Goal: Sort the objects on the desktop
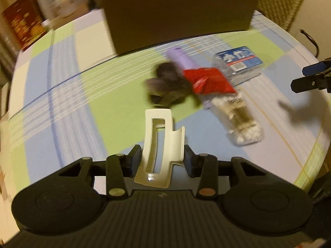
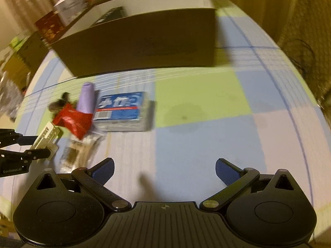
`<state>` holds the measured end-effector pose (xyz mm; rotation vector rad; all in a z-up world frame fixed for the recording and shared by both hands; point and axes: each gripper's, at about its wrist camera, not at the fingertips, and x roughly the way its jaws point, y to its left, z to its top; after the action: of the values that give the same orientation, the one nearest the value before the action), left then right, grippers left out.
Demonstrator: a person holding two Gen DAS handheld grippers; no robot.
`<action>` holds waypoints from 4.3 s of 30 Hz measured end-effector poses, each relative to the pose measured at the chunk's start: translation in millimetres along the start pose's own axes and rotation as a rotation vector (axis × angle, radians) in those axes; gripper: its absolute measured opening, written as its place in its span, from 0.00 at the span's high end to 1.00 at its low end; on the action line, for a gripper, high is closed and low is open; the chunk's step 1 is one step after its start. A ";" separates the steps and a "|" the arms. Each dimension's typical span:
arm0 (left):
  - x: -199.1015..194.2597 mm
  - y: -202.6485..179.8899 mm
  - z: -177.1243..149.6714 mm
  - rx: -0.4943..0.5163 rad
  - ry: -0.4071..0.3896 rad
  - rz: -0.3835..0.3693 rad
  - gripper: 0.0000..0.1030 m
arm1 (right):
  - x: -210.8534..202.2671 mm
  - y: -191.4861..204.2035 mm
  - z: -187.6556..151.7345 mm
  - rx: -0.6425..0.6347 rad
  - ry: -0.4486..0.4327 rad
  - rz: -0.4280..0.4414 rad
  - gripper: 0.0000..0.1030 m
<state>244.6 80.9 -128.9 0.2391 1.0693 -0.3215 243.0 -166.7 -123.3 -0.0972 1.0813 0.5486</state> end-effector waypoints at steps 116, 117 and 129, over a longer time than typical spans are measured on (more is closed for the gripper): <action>-14.9 -25.4 245.6 0.017 -0.309 -0.048 0.65 | -19.7 -2.3 194.0 -0.135 -0.263 0.052 0.45; -9.3 -24.4 253.3 0.018 -0.304 -0.046 0.65 | -13.9 -4.3 200.9 -0.127 -0.257 0.048 0.44; 58.9 -13.6 315.5 0.043 -0.236 -0.055 0.65 | 44.2 -32.5 252.0 -0.085 -0.195 -0.030 0.45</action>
<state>523.4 -48.8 -35.8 0.2052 0.8375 -0.4120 477.9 -93.2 -46.4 -0.1312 0.8661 0.5645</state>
